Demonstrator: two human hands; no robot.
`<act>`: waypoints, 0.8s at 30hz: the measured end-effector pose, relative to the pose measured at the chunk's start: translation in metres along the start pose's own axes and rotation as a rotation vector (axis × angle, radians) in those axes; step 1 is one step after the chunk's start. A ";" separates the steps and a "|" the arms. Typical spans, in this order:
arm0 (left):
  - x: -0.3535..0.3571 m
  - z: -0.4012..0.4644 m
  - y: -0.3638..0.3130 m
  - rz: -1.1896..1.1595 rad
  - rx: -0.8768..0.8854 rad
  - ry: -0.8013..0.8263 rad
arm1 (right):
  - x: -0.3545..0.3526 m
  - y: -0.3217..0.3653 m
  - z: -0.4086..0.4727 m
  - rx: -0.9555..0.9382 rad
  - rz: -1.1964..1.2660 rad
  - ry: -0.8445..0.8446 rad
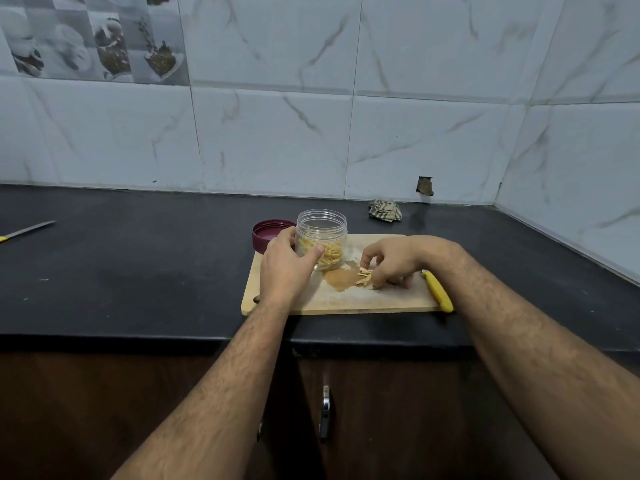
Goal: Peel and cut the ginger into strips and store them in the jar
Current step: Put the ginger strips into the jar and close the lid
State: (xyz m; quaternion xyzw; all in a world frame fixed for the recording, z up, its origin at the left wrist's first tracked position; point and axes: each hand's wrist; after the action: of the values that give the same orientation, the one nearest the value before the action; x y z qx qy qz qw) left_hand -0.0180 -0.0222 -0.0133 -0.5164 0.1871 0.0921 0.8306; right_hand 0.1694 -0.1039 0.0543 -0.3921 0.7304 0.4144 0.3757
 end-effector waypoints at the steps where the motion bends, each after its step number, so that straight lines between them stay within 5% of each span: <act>1: 0.000 0.000 0.000 0.000 -0.002 0.002 | -0.001 -0.001 -0.001 -0.006 -0.004 0.026; 24: -0.006 0.004 0.007 -0.235 -0.137 -0.082 | 0.019 0.016 0.000 -0.055 -0.270 -0.261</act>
State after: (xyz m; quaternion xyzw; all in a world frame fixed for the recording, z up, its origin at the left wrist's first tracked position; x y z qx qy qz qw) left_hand -0.0252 -0.0150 -0.0150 -0.5861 0.0845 0.0279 0.8053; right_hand 0.1474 -0.1034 0.0427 -0.4396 0.6046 0.4274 0.5085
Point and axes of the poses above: each hand's wrist, its own z-axis towards the middle knuckle, its own x-axis out of the palm, y = z × x, and after that the axes turned 1 degree about y, right-handed
